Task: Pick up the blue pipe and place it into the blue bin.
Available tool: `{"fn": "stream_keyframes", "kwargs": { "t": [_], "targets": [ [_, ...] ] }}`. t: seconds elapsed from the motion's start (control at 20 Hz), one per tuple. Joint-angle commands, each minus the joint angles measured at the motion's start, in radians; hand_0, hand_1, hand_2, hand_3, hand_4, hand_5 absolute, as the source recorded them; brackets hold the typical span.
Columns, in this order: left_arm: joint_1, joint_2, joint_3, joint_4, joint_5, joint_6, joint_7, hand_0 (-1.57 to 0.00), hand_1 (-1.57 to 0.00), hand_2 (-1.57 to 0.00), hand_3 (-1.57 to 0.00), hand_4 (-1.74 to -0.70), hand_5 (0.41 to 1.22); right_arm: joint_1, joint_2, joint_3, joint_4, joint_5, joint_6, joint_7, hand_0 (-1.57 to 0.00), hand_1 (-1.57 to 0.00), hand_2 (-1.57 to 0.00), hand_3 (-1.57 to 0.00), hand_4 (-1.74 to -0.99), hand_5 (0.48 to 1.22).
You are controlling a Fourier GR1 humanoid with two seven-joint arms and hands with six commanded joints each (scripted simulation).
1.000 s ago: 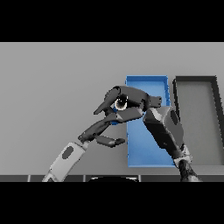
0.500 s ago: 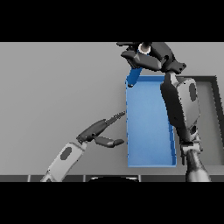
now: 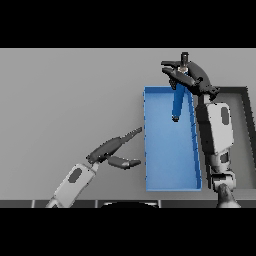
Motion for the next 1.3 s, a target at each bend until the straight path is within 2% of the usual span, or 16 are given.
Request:
{"fn": "stream_keyframes", "kwargs": {
  "t": [0.0, 0.1, 0.15, 0.25, 0.3, 0.35, 0.4, 0.45, 0.5, 0.55, 0.65, 0.75, 0.85, 0.95, 1.2, 1.25],
  "targets": [
    [-0.006, 0.001, 0.003, -0.003, 0.001, 0.0, 0.0, 0.0, 0.0, 0.0, 0.0, -0.87, 0.481, 0.023, 0.003, 0.001, 0.0, 0.014, -0.022, 0.027, -1.57, -1.57, -1.57, -1.57, -1.499, 1.221],
    [-0.002, -0.003, 0.008, 0.003, 0.012, -0.003, -0.004, 0.0, 0.0, 0.0, 0.0, -0.87, 0.479, 0.076, 0.008, 0.0, -0.011, 0.041, -0.067, 0.087, -1.57, -1.57, -1.57, -1.57, -1.499, 1.221],
    [0.003, -0.006, 0.001, 0.001, 0.007, -0.002, -0.015, 0.0, 0.0, 0.0, 0.0, -0.88, 0.479, 0.117, 0.006, 0.008, -0.019, 0.057, -0.068, 0.094, -1.57, -1.57, -1.57, -1.57, -1.499, 1.221],
    [0.008, 0.007, 0.005, -0.009, 0.01, -0.005, -0.011, 0.0, 0.0, 0.0, 0.0, -0.88, 0.475, 0.143, -0.032, 0.064, 0.019, 0.04, -0.092, 0.094, -1.57, -1.57, -1.57, -1.02, -1.586, 1.221],
    [0.013, 0.004, -0.003, -0.009, 0.0, -0.001, -0.014, 0.0, 0.0, 0.0, 0.0, -0.88, 0.476, 0.164, -0.056, 0.105, 0.036, 0.009, -0.109, 0.094, -1.57, -1.57, -1.57, -0.82, -1.617, 1.221],
    [0.008, -0.003, -0.001, -0.003, 0.001, 0.003, -0.009, 0.0, 0.0, 0.0, 0.0, -0.88, 0.479, 0.167, -0.082, 0.157, 0.045, -0.022, -0.124, 0.094, -1.57, -1.57, -1.57, -0.68, -1.642, 1.221],
    [-0.005, -0.01, 0.005, -0.001, 0.007, 0.005, 0.003, 0.0, 0.0, 0.0, 0.0, -0.88, 0.481, 0.178, -0.103, 0.207, 0.057, -0.04, -0.143, 0.094, -1.57, -1.57, -1.57, -0.62, -1.662, 1.221],
    [-0.008, -0.008, 0.005, 0.0, 0.007, 0.003, 0.002, 0.0, 0.0, 0.0, 0.0, -0.89, 0.483, 0.19, -0.136, 0.267, 0.066, -0.077, -0.181, 0.094, -1.57, -1.57, -1.57, -0.81, -1.617, 1.199],
    [-0.014, -0.005, 0.011, 0.006, 0.012, 0.0, 0.01, 0.0, 0.0, 0.0, 0.0, -0.89, 0.486, 0.191, -0.168, 0.329, 0.097, -0.126, -0.217, 0.094, -1.57, -1.51, -1.45, -0.96, -1.573, 1.188],
    [-0.006, -0.001, 0.007, -0.003, 0.009, -0.002, 0.0, 0.0, 0.0, 0.0, 0.0, -0.88, 0.49, 0.174, -0.194, 0.408, 0.131, -0.196, -0.244, 0.094, -1.26, -1.21, -1.16, -0.77, -1.515, 1.176],
    [0.003, -0.015, -0.008, 0.004, -0.001, 0.003, -0.001, 0.0, 0.0, 0.0, 0.0, -0.88, 0.495, 0.127, -0.24, 0.551, 0.201, -0.352, -0.283, 0.094, -0.8, -0.77, -0.74, -0.49, -1.385, 1.114],
    [-0.005, -0.013, 0.001, 0.009, -0.004, 0.009, -0.003, 0.0, 0.0, 0.0, 0.0, -0.88, 0.497, 0.099, -0.283, 0.658, 0.19, -0.45, -0.251, 0.094, -0.51, -0.5, -0.48, -0.31, -1.296, 1.152],
    [-0.009, -0.014, 0.0, 0.004, 0.001, 0.006, 0.001, 0.0, 0.0, 0.0, 0.0, -0.88, 0.495, 0.081, -0.321, 0.734, 0.165, -0.45, -0.215, 0.094, -0.33, -0.32, -0.3, -0.2, -1.23, 1.056],
    [-0.01, -0.01, -0.002, 0.009, -0.006, 0.007, 0.004, 0.0, 0.0, 0.0, 0.0, -0.88, 0.491, 0.084, -0.348, 0.773, 0.126, -0.39, -0.204, 0.089, -0.21, -0.2, -0.19, -0.13, -1.179, 0.982],
    [-0.003, -0.018, -0.004, 0.026, -0.016, 0.016, 0.0, 0.0, 0.0, 0.0, 0.0, -0.88, 0.48, 0.067, -0.343, 0.813, 0.144, -0.316, -0.186, 0.054, -0.07, -0.07, -0.06, -0.04, -1.131, 0.829],
    [0.0, -0.011, 0.0, 0.018, -0.01, 0.01, -0.018, 0.0, 0.0, 0.0, 0.0, -0.88, 0.478, 0.068, -0.343, 0.816, 0.145, -0.311, -0.187, 0.052, -0.19, -0.09, -0.05, -0.03, -1.131, 0.809]
  ]
}}
